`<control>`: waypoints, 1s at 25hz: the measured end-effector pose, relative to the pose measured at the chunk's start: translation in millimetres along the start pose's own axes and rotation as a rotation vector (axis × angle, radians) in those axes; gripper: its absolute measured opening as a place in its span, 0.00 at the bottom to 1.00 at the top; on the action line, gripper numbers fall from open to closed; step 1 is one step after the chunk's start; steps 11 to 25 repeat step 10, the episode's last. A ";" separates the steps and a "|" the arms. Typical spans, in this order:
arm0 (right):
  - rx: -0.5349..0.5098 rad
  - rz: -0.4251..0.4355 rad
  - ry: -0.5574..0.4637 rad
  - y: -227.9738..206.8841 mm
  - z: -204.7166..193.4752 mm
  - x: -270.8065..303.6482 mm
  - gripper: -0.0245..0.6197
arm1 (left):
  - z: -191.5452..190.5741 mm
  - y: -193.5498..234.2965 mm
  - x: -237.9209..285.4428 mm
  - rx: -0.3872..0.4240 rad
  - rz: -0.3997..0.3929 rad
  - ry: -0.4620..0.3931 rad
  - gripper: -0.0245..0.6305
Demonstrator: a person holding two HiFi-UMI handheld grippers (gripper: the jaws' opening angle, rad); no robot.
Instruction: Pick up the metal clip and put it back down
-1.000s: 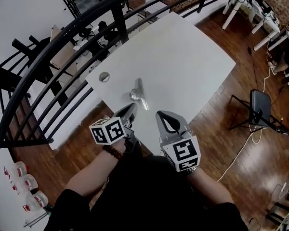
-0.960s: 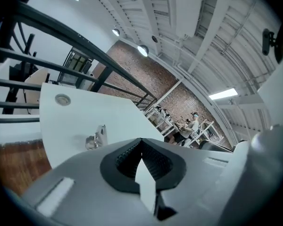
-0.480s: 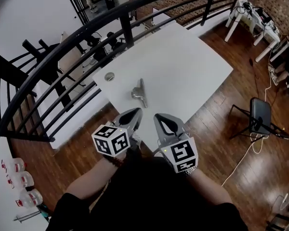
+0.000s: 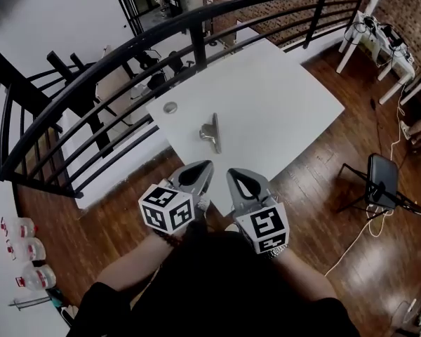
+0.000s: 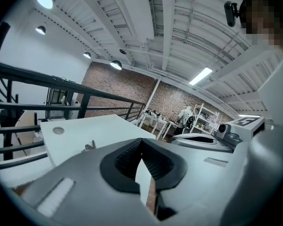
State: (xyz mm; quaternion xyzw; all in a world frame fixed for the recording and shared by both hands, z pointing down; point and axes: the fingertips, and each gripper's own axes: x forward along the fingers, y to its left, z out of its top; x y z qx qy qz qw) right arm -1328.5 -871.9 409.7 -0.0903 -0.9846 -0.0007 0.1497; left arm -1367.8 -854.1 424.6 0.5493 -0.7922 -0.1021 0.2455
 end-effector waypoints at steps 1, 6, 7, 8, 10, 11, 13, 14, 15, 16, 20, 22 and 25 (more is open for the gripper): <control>0.000 0.006 -0.001 1.9 0.1 -0.4 0.03 | -0.1 -0.8 -1.9 0.003 0.004 -0.001 0.06; -0.001 0.021 -0.004 10.5 -0.9 -1.8 0.03 | -2.5 -1.8 -10.8 0.013 0.017 -0.004 0.06; -0.001 0.022 -0.005 11.0 -1.0 -2.1 0.03 | -2.7 -2.0 -11.8 0.016 0.018 -0.005 0.06; -0.001 0.022 -0.005 11.4 -1.0 -2.4 0.03 | -2.7 -2.2 -12.7 0.019 0.020 -0.006 0.06; -0.001 0.024 -0.006 12.2 -0.9 -2.9 0.03 | -2.5 -2.4 -14.6 0.024 0.022 -0.007 0.06; -0.001 0.024 -0.006 12.2 -0.9 -2.9 0.03 | -2.5 -2.4 -14.6 0.024 0.022 -0.007 0.06; -0.001 0.024 -0.006 12.2 -0.9 -2.9 0.03 | -2.5 -2.4 -14.6 0.024 0.022 -0.007 0.06; -0.001 0.024 -0.006 12.2 -0.9 -2.9 0.03 | -2.5 -2.4 -14.6 0.024 0.022 -0.007 0.06; -0.001 0.024 -0.006 12.2 -0.9 -2.9 0.03 | -2.5 -2.4 -14.6 0.024 0.022 -0.007 0.06; -0.001 0.024 -0.006 12.2 -0.9 -2.9 0.03 | -2.5 -2.4 -14.6 0.024 0.022 -0.007 0.06; -0.001 0.024 -0.006 12.2 -0.9 -2.9 0.03 | -2.5 -2.4 -14.6 0.024 0.022 -0.007 0.06; -0.001 0.024 -0.006 12.2 -0.9 -2.9 0.03 | -2.5 -2.4 -14.6 0.024 0.022 -0.007 0.06; -0.001 0.024 -0.006 12.2 -0.9 -2.9 0.03 | -2.5 -2.4 -14.6 0.024 0.022 -0.007 0.06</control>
